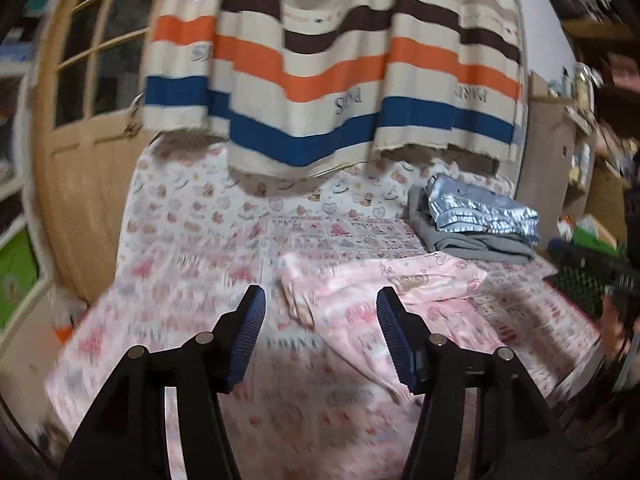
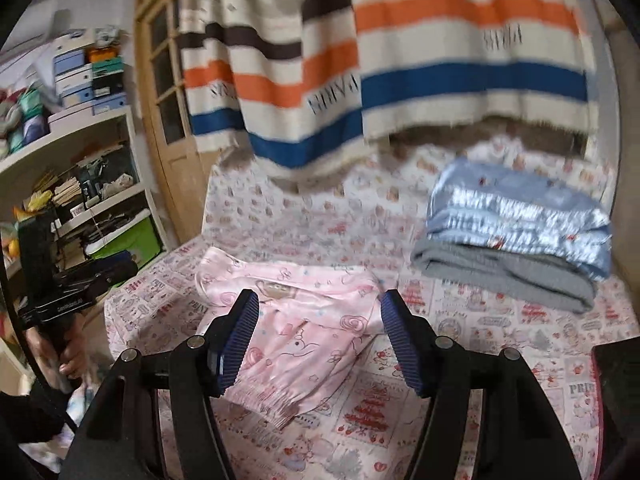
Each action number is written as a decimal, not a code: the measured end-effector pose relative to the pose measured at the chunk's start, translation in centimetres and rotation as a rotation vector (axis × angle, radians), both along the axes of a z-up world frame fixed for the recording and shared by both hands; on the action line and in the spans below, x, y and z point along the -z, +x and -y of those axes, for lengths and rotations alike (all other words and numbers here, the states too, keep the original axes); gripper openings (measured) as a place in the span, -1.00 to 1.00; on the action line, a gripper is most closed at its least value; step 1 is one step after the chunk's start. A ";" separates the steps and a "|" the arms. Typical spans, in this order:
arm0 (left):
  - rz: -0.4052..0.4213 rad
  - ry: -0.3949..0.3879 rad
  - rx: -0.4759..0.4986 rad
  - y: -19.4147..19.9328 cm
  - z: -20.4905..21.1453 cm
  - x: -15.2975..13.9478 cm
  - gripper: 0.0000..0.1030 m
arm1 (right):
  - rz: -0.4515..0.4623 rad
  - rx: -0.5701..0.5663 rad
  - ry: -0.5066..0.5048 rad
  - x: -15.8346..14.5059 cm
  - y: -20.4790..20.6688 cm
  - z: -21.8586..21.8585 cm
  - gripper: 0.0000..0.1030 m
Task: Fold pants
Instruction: 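Open both tools and move them back over the folded pink pants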
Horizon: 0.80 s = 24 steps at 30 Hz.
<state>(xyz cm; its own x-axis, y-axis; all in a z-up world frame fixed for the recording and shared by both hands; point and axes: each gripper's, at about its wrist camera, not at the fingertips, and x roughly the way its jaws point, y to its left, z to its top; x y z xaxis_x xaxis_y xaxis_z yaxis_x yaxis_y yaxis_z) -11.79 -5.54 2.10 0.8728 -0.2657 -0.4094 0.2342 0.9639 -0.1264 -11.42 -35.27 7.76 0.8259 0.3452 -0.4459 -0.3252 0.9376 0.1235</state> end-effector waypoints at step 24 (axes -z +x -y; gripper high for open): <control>-0.189 0.118 0.183 -0.7 9.4 9.2 -0.23 | -0.138 -0.166 0.207 7.4 1.2 -2.4 0.27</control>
